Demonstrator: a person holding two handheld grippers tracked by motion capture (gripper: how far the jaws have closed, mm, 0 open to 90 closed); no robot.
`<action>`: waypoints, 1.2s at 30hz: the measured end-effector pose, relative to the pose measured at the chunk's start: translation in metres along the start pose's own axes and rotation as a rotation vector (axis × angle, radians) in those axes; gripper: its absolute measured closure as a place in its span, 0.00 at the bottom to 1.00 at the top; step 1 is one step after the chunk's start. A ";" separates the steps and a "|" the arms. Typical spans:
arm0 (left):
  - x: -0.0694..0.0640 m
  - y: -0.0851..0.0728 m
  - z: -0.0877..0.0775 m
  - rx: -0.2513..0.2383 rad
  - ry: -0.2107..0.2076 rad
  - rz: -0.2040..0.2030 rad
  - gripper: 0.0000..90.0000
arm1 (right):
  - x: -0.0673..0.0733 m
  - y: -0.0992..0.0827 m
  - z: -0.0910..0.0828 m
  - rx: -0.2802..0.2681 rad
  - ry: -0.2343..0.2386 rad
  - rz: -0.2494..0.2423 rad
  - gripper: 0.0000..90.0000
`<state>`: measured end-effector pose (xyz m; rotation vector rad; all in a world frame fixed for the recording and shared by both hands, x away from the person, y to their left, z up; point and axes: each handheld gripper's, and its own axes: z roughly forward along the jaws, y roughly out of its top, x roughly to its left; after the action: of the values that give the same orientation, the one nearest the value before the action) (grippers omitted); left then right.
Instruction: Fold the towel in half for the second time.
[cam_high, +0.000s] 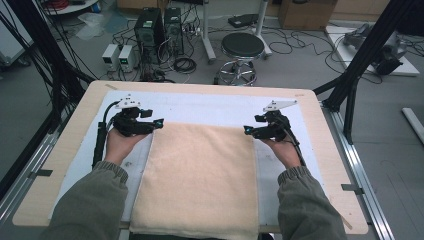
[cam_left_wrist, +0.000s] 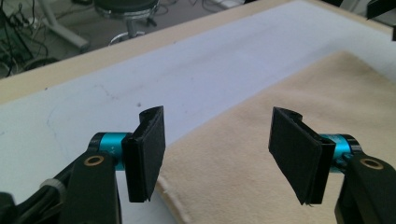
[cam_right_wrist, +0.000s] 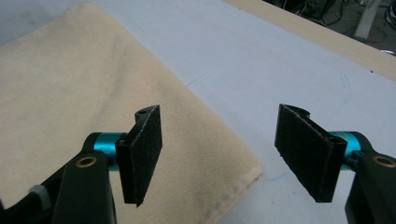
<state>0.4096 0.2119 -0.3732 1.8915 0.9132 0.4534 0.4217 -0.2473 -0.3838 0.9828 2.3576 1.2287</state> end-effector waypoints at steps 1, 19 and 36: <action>0.003 -0.002 0.003 -0.003 -0.005 -0.006 0.41 | -0.001 0.000 0.002 -0.001 -0.003 -0.002 0.36; 0.035 -0.034 0.044 0.080 0.047 -0.093 0.45 | -0.018 -0.019 0.034 0.085 -0.030 0.043 0.35; 0.028 -0.048 0.059 0.164 0.004 -0.120 0.77 | -0.018 -0.040 0.051 0.077 0.022 0.105 0.68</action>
<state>0.4463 0.2104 -0.4453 1.9697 1.0877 0.3180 0.4454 -0.2455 -0.4465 1.1369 2.4134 1.1995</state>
